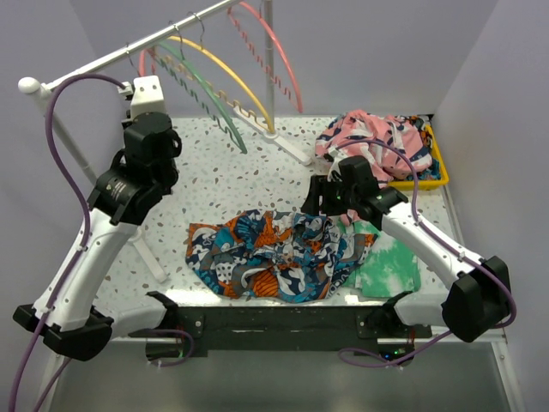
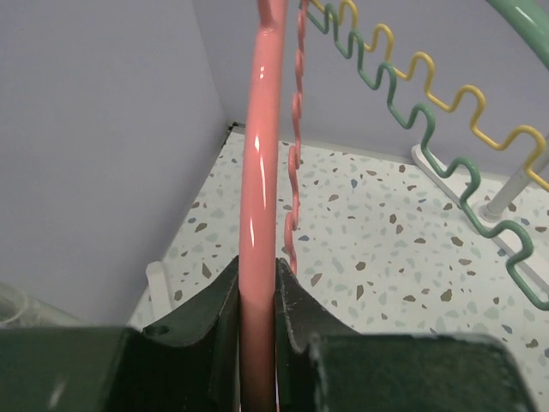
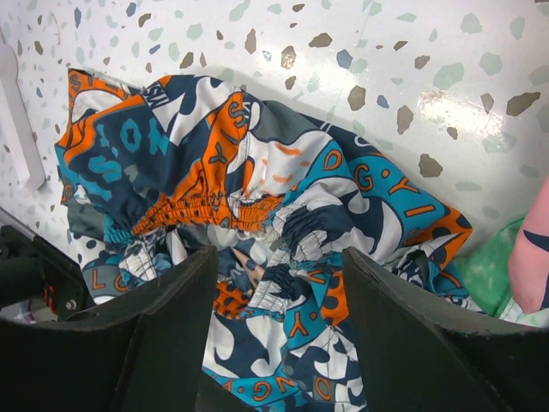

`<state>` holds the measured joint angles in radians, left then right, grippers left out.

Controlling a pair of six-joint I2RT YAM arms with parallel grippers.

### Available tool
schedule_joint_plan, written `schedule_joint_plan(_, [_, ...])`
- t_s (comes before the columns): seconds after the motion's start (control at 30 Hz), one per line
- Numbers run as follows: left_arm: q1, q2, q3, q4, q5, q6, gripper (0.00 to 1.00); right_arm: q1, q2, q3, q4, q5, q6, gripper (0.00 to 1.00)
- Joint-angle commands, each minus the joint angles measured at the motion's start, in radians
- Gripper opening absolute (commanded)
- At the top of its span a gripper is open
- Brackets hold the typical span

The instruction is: Place the shorts on the hanger

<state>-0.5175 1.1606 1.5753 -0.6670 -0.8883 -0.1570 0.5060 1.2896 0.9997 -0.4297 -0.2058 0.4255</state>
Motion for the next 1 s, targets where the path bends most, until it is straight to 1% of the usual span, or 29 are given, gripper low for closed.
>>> schedule_joint_plan(0.0, [0.007, -0.004, 0.026, 0.072, 0.08, -0.03, 0.15, 0.009, -0.006, 0.033, 0.008, -0.026, -0.019, 0.63])
schedule_joint_plan(0.03, [0.007, -0.001, 0.034, 0.069, 0.086, -0.036, 0.1, 0.009, -0.004, 0.033, 0.006, -0.026, -0.019, 0.63])
schedule_joint_plan(0.07, [0.007, 0.001, 0.041, 0.061, 0.088, -0.042, 0.02, 0.011, -0.006, 0.034, 0.002, -0.026, -0.019, 0.63])
schedule_joint_plan(0.1, [0.007, 0.002, 0.054, 0.06, 0.088, -0.05, 0.0, 0.012, -0.006, 0.036, 0.0, -0.024, -0.024, 0.63])
schedule_joint_plan(0.27, [0.007, 0.019, 0.087, 0.038, 0.072, -0.081, 0.0, 0.017, -0.006, 0.042, -0.009, -0.015, -0.024, 0.63])
schedule_joint_plan(0.4, [0.007, 0.036, 0.127, -0.008, 0.042, -0.101, 0.0, 0.022, 0.002, 0.051, -0.018, -0.007, -0.021, 0.63])
schedule_joint_plan(0.47, [0.008, 0.033, 0.124, -0.035, 0.005, -0.108, 0.0, 0.025, 0.005, 0.054, -0.02, -0.004, -0.021, 0.63])
schedule_joint_plan(0.6, [0.007, 0.008, 0.114, -0.057, -0.035, -0.099, 0.0, 0.031, 0.011, 0.062, -0.026, 0.008, -0.019, 0.63])
schedule_joint_plan(0.77, [0.007, -0.001, 0.144, -0.081, -0.024, -0.087, 0.0, 0.035, 0.02, 0.066, -0.03, 0.019, -0.019, 0.63])
schedule_joint_plan(0.87, [0.007, 0.001, 0.155, -0.098, -0.047, -0.082, 0.0, 0.037, 0.033, 0.073, -0.032, 0.02, -0.022, 0.63])
schedule_joint_plan(0.9, [0.007, 0.002, 0.15, -0.098, -0.055, -0.081, 0.0, 0.039, 0.036, 0.073, -0.032, 0.02, -0.022, 0.63])
schedule_joint_plan(0.97, [0.007, -0.012, 0.138, -0.05, -0.034, -0.046, 0.0, 0.04, 0.039, 0.071, -0.026, 0.02, -0.022, 0.63])
